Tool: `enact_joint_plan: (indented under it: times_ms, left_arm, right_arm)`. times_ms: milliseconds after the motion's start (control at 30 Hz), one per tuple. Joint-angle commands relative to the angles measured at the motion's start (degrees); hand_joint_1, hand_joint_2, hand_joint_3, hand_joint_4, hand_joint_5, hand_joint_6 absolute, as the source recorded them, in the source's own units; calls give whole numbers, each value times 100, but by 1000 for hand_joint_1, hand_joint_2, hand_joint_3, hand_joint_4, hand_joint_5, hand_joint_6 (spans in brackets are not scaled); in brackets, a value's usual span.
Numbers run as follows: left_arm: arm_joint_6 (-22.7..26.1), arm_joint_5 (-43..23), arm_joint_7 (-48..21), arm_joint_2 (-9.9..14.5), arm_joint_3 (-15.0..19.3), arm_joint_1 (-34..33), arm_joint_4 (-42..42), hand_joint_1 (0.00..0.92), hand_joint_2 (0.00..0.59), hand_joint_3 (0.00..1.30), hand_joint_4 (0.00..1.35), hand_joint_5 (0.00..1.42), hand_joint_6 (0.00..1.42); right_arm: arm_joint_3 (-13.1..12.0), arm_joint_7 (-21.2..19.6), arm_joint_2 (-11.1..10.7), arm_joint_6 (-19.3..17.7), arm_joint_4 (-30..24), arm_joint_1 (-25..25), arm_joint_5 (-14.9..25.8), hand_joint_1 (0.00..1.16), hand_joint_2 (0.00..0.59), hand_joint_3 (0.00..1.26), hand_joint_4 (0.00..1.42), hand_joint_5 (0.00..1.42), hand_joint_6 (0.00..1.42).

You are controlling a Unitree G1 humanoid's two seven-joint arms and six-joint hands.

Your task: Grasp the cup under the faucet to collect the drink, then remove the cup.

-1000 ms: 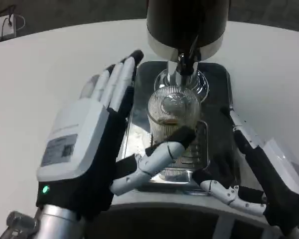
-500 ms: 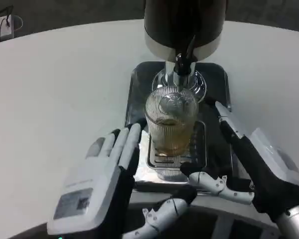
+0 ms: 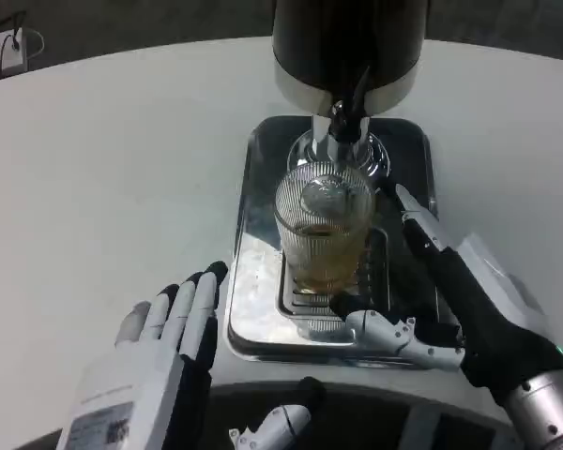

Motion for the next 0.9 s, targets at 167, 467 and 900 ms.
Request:
enact_joint_plan:
  times_ms: [167, 467, 900]
  left_arm:
    - [-81, -59, 103, 19, 194, 170, 127, 0, 173, 0, 0, 0, 0]
    - [-101, -124, 30, 21, 321, 269, 32, 0, 173, 0, 0, 0, 0]
    - [-91, -256, -70, 28, 505, 445, -153, 0, 173, 0, 0, 0, 0]
  right_arm:
    - [123, -128, 139, 33, 400, -324, -23, 503, 267, 0, 0, 4, 142]
    - [216, -335, 251, -32, 725, -581, -85, 531, 246, 0, 0, 14, 143]
    - [281, -481, 458, 55, 1155, -944, -57, 550, 237, 0, 0, 17, 158]
